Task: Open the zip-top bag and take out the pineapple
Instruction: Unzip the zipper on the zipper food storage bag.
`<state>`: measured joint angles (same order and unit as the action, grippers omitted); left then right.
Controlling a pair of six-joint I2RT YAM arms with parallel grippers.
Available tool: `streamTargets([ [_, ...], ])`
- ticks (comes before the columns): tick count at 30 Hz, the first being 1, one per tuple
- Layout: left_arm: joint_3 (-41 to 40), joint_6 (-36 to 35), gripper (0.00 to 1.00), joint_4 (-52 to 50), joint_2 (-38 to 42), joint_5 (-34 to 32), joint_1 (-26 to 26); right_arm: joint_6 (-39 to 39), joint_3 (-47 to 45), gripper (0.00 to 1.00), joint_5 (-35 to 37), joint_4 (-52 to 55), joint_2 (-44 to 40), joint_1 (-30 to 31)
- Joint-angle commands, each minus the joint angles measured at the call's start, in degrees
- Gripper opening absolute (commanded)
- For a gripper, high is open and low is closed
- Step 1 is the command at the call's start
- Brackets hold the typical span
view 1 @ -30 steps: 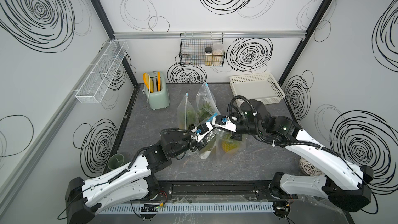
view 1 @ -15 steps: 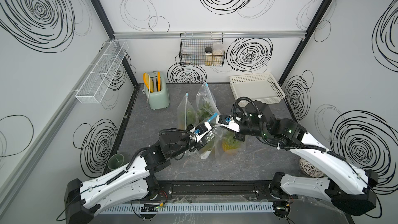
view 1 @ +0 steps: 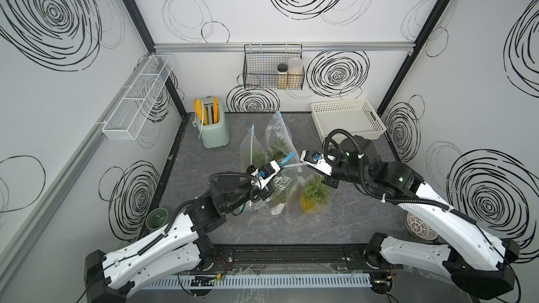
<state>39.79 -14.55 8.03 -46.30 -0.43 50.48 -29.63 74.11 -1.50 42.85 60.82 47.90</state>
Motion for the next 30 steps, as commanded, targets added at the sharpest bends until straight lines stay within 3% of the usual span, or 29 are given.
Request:
streamTargets([
  [1, 2.5, 1.1, 0.0, 2.2, 4.0, -9.5, -2.5, 1.7, -1.7, 0.04, 14.8, 7.9, -4.6, -5.1],
  [15, 2.5, 1.7, 0.0, 2.1, 6.1, -12.6, -2.6, 2.2, -5.0, 0.05, 20.5, 8.8, -12.0, -9.9],
  [30, 0.7, 1.8, 0.0, 1.6, 7.7, -15.6, -3.1, -1.6, -6.5, 0.07, 19.2, 6.0, -14.8, -17.9],
])
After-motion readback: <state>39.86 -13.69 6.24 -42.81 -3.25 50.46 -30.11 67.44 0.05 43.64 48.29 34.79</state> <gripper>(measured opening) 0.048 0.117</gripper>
